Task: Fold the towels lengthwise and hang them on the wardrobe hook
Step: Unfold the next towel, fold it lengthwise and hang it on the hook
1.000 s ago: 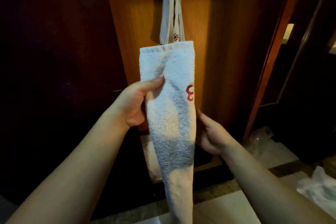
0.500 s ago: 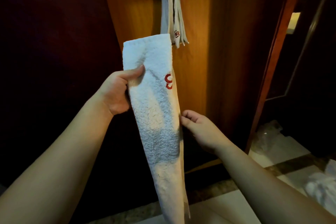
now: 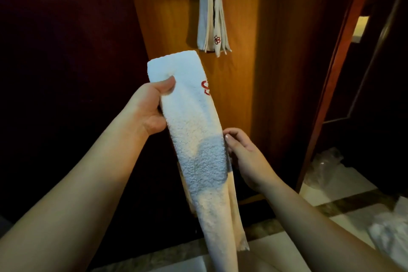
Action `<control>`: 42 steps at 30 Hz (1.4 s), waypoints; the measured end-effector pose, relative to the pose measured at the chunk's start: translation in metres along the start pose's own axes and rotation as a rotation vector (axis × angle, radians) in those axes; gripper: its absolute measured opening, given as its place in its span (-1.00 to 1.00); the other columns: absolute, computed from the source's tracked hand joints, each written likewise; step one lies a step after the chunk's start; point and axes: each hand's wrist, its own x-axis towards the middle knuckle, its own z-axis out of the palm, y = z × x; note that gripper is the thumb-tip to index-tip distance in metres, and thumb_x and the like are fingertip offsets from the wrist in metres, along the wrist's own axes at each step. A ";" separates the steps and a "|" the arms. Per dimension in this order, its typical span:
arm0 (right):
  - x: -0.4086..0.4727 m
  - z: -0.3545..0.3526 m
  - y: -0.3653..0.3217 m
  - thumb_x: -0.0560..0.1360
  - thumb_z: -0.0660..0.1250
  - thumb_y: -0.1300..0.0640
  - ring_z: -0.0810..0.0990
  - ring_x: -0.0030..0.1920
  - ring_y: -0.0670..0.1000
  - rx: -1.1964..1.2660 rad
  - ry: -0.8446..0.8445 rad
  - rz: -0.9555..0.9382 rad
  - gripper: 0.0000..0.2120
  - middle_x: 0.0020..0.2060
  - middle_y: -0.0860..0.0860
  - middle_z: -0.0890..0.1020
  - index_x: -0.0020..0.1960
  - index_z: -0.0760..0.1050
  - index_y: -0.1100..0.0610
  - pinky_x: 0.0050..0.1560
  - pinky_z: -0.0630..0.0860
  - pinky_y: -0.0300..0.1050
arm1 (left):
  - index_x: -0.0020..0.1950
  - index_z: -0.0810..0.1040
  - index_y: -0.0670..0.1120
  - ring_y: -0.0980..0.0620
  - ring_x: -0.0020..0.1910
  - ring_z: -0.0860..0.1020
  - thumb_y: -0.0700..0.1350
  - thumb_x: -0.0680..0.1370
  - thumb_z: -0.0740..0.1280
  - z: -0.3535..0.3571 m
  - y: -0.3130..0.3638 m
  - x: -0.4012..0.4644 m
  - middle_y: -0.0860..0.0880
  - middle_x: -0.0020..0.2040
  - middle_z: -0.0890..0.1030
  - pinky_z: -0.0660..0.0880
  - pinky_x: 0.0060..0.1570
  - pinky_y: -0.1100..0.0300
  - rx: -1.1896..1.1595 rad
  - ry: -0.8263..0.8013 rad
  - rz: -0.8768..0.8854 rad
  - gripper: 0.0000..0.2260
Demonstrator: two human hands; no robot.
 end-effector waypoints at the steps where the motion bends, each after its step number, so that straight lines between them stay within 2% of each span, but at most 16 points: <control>1: 0.000 -0.001 0.000 0.51 0.26 -0.19 0.55 -0.15 -0.19 0.017 -0.035 0.027 -0.80 -0.22 -0.28 0.61 0.10 0.50 -0.19 -0.03 0.44 -0.10 | 0.22 0.54 -0.18 -0.14 -0.01 0.70 -0.17 0.62 0.28 0.002 -0.001 0.000 -0.16 0.05 0.71 0.58 -0.02 -0.12 -0.001 0.000 0.001 -0.80; 3: 0.001 -0.002 -0.006 0.52 0.33 -0.20 0.60 -0.17 -0.19 -0.007 -0.098 0.054 -0.73 -0.17 -0.24 0.65 0.13 0.47 -0.10 -0.14 0.46 -0.20 | 0.23 0.54 -0.17 -0.14 -0.02 0.70 -0.16 0.61 0.30 0.007 -0.002 -0.001 -0.15 0.05 0.71 0.59 -0.07 -0.11 0.011 -0.015 0.003 -0.79; 5: 0.001 -0.002 -0.009 0.57 0.32 -0.07 0.63 -0.15 -0.18 -0.023 -0.125 0.044 -0.86 -0.14 -0.18 0.67 0.07 0.48 -0.05 -0.16 0.51 -0.29 | 0.20 0.56 -0.15 -0.11 -0.03 0.70 -0.13 0.60 0.32 0.011 -0.003 -0.001 -0.13 0.03 0.72 0.59 -0.07 -0.08 0.052 -0.029 0.021 -0.80; 7: 0.000 0.000 -0.010 0.61 0.27 0.02 0.63 -0.12 -0.12 0.007 -0.099 0.047 -0.91 -0.15 -0.14 0.67 0.04 0.50 0.02 -0.03 0.53 -0.13 | 0.13 0.59 -0.13 -0.07 -0.02 0.70 -0.09 0.59 0.34 0.012 -0.005 0.001 -0.09 0.01 0.72 0.57 0.05 -0.04 0.138 -0.041 0.086 -0.83; 11: 0.001 0.001 -0.007 0.49 0.29 -0.26 0.64 -0.03 -0.02 0.016 -0.005 0.019 -0.74 -0.11 -0.09 0.67 -0.01 0.50 -0.09 0.15 0.53 0.16 | 0.05 0.62 -0.06 0.01 -0.03 0.69 -0.08 0.57 0.37 0.014 -0.005 0.002 0.00 -0.06 0.73 0.54 0.16 0.05 0.240 -0.043 0.212 -0.90; 14: 0.001 0.006 -0.004 0.50 0.22 -0.30 0.63 -0.05 -0.01 -0.138 0.110 -0.091 -0.76 -0.09 -0.06 0.65 0.00 0.44 -0.15 0.06 0.55 0.18 | 0.10 0.59 -0.09 0.00 -0.06 0.70 -0.08 0.60 0.33 0.015 -0.004 -0.002 -0.03 -0.06 0.73 0.57 0.04 0.01 0.169 -0.058 0.164 -0.86; 18: 0.007 0.006 -0.007 0.51 0.20 -0.24 0.64 -0.04 -0.03 -0.124 0.197 -0.155 -0.73 -0.05 -0.06 0.65 0.11 0.38 -0.13 -0.04 0.57 0.06 | 0.15 0.56 -0.13 -0.05 -0.03 0.71 -0.12 0.61 0.32 0.014 -0.003 0.000 -0.09 -0.01 0.73 0.59 -0.06 -0.02 0.084 -0.019 0.119 -0.85; 20: 0.015 -0.005 -0.006 0.46 0.19 -0.36 0.65 0.06 0.00 -0.200 0.117 -0.041 -0.54 -0.01 -0.07 0.67 0.17 0.43 -0.07 0.04 0.58 -0.02 | 0.14 0.56 -0.14 -0.06 -0.07 0.71 -0.13 0.62 0.32 0.013 -0.005 0.007 -0.10 -0.04 0.73 0.61 -0.11 -0.01 0.065 0.036 0.110 -0.86; 22: 0.022 -0.019 -0.002 0.29 0.34 -0.51 0.66 0.13 0.08 -0.143 -0.084 0.181 -0.26 0.06 0.01 0.70 0.20 0.52 0.03 0.19 0.56 0.11 | 0.15 0.56 -0.16 -0.08 -0.07 0.70 -0.11 0.63 0.32 0.012 -0.008 0.017 -0.11 -0.05 0.72 0.62 -0.05 -0.03 0.072 0.111 0.112 -0.84; 24: 0.023 -0.034 0.004 0.11 0.57 -0.41 0.66 0.15 0.13 -0.039 -0.295 0.396 -0.10 0.10 0.10 0.70 0.23 0.54 0.15 0.24 0.54 0.13 | 0.21 0.54 -0.18 -0.09 -0.02 0.68 -0.10 0.64 0.31 0.010 -0.013 0.030 -0.13 0.01 0.70 0.59 0.09 -0.07 0.098 0.166 0.105 -0.79; 27: 0.019 -0.049 0.010 0.03 0.69 -0.24 0.69 0.06 0.08 0.025 -0.521 0.514 -0.11 0.06 0.12 0.71 0.18 0.55 0.23 0.06 0.60 -0.05 | 0.22 0.50 -0.18 -0.09 0.02 0.66 -0.07 0.63 0.33 0.003 -0.021 0.050 -0.13 0.07 0.66 0.57 0.14 -0.05 0.166 0.215 0.040 -0.76; 32: 0.010 -0.055 0.016 0.06 0.65 -0.31 0.71 0.03 0.05 0.077 -0.486 0.531 -0.16 0.02 0.10 0.72 0.13 0.59 0.23 -0.04 0.61 -0.13 | 0.32 0.43 -0.15 -0.11 0.10 0.63 0.02 0.59 0.37 -0.010 -0.031 0.075 -0.12 0.15 0.64 0.52 0.24 -0.10 0.294 0.266 -0.027 -0.61; 36: -0.001 -0.051 0.015 0.38 0.34 -0.22 0.72 -0.02 -0.02 0.098 -0.392 0.521 -0.45 -0.03 0.04 0.74 0.13 0.57 0.22 -0.08 0.61 -0.18 | 0.32 0.42 -0.14 -0.11 0.06 0.65 0.00 0.61 0.34 -0.015 -0.040 0.086 -0.12 0.11 0.65 0.54 0.20 -0.13 0.296 0.228 -0.097 -0.65; 37: -0.003 -0.052 0.016 0.37 0.34 -0.22 0.72 -0.03 -0.03 0.095 -0.400 0.525 -0.45 -0.04 0.02 0.74 0.12 0.56 0.20 -0.09 0.61 -0.20 | 0.30 0.41 -0.15 -0.12 0.07 0.65 -0.01 0.61 0.34 -0.015 -0.042 0.089 -0.13 0.12 0.65 0.54 0.21 -0.14 0.288 0.232 -0.113 -0.66; 39: -0.008 -0.053 0.021 0.21 0.57 -0.26 0.71 0.02 -0.01 0.105 -0.463 0.544 -0.31 0.01 0.05 0.73 0.14 0.57 0.19 -0.03 0.61 -0.16 | 0.26 0.39 -0.14 -0.12 0.09 0.64 -0.02 0.62 0.34 -0.015 -0.046 0.095 -0.14 0.13 0.64 0.54 0.22 -0.14 0.256 0.246 -0.133 -0.69; 42: -0.012 -0.059 0.027 0.02 0.73 -0.12 0.69 0.07 0.05 0.199 -0.582 0.628 -0.19 0.06 0.10 0.71 0.16 0.58 0.19 0.08 0.60 -0.05 | 0.25 0.36 -0.13 -0.13 0.12 0.63 -0.02 0.62 0.33 -0.015 -0.051 0.102 -0.15 0.16 0.63 0.52 0.24 -0.14 0.242 0.246 -0.165 -0.69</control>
